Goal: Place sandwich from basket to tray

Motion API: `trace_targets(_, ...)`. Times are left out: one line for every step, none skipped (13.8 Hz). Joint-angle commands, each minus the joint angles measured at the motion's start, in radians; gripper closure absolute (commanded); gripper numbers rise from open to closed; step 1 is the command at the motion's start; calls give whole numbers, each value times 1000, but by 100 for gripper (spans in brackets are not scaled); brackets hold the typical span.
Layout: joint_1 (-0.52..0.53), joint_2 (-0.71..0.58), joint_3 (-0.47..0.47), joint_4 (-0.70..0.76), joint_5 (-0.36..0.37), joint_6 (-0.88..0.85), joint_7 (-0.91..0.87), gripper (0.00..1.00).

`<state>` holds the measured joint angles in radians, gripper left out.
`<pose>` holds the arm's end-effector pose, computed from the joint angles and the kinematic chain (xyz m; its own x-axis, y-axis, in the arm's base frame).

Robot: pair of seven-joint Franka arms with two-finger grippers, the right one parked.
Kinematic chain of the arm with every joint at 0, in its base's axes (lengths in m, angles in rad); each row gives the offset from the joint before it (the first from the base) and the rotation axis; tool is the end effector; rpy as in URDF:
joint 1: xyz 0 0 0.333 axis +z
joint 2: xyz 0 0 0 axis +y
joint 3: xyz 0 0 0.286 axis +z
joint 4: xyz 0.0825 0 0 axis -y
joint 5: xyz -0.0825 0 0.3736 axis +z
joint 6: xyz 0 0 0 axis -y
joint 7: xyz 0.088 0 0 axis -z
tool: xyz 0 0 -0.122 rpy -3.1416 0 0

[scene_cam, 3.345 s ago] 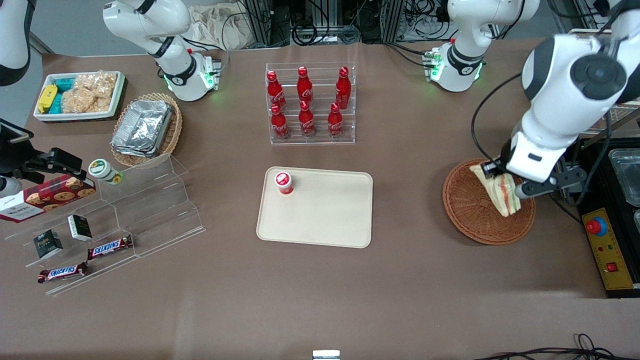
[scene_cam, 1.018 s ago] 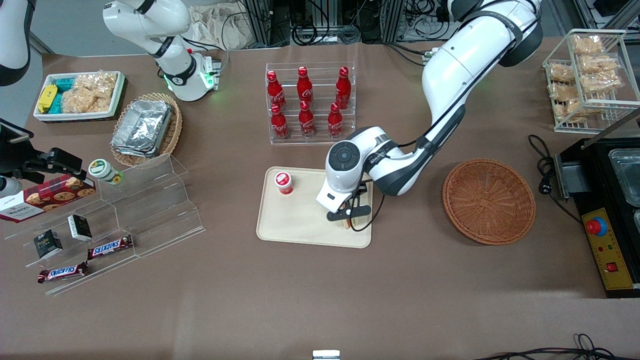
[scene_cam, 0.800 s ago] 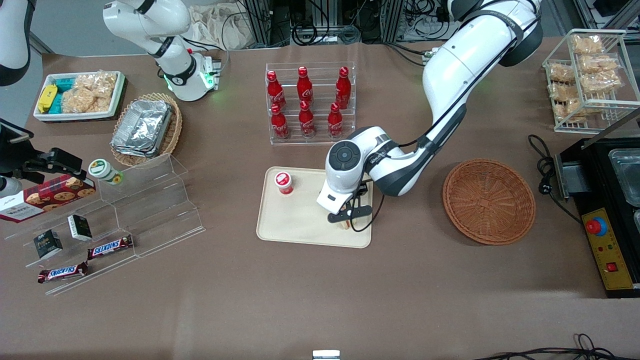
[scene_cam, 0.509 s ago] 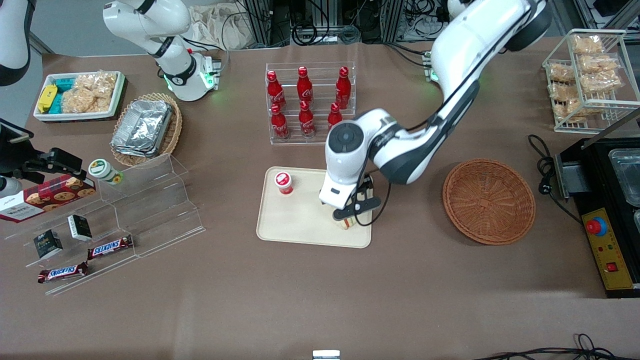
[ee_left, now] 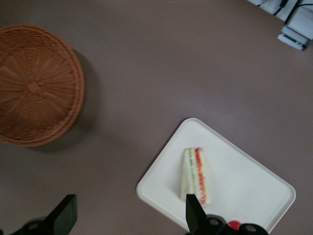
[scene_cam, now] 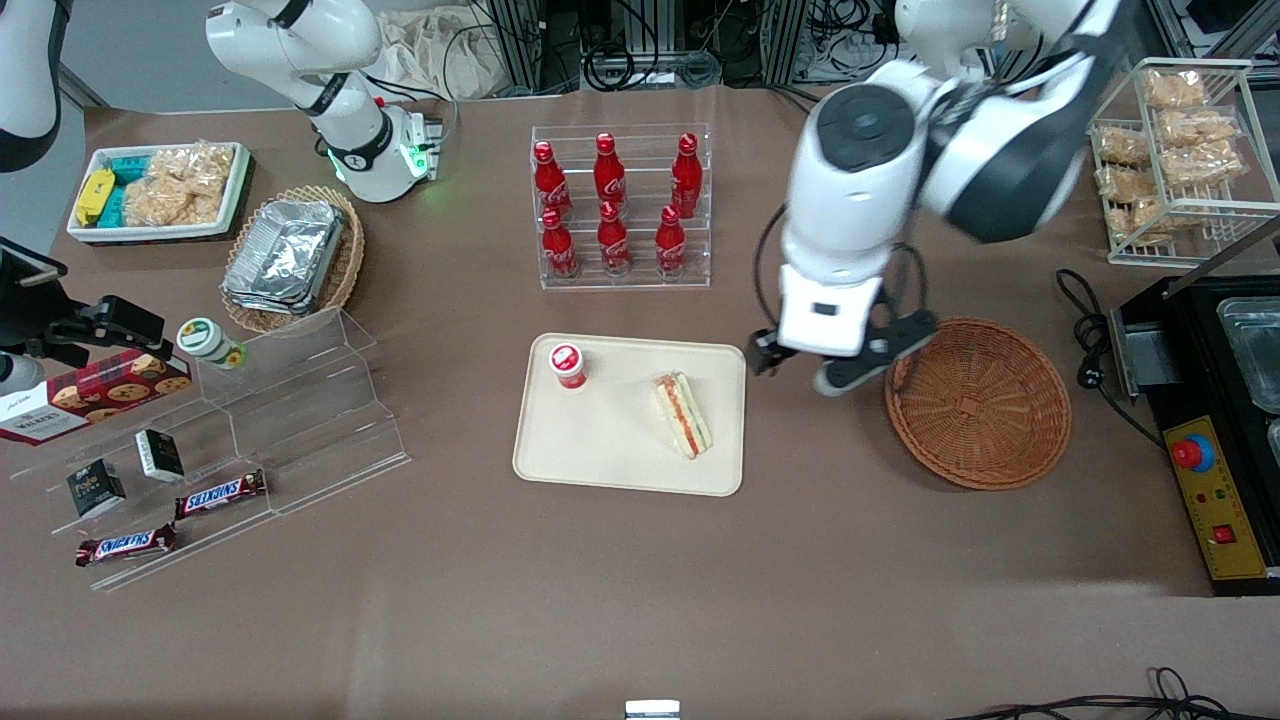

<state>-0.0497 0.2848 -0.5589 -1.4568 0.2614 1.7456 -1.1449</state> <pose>0.5480 -0.3032 0.5040 0.8625 0.4919 0.1187 0.4958 -0.8684 -0.0034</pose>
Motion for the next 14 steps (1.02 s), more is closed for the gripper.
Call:
trace_targets(92, -64, -4, -37, -77, -31, 141, 0)
trace_targets(126, -79, -4, -39, -86, -40, 186, 0)
trace_targets(163, -84, -4, -37, -96, -49, 244, 0)
trace_targets(218, -96, -6, -36, -128, -67, 311, 0)
trace_targets(249, -110, -1, -34, -167, -84, 392, 0)
trace_targets(258, -124, 8, -34, -178, -101, 469, 0)
trace_targets(249, -128, 66, -33, -183, -118, 529, 0)
trace_targets(214, -141, 145, -33, -194, -123, 586, 0)
trace_targets(158, -153, 243, -36, -214, -124, 662, 0)
trace_targets(107, -165, 342, -37, -234, -135, 733, 0)
trace_targets(75, -173, 415, -37, -252, -153, 808, 0)
trace_targets(68, -182, 459, -36, -263, -165, 871, 0)
trace_targets(67, -194, 490, -37, -263, -173, 930, 0)
trace_targets(56, -205, 528, -36, -263, -188, 980, 0)
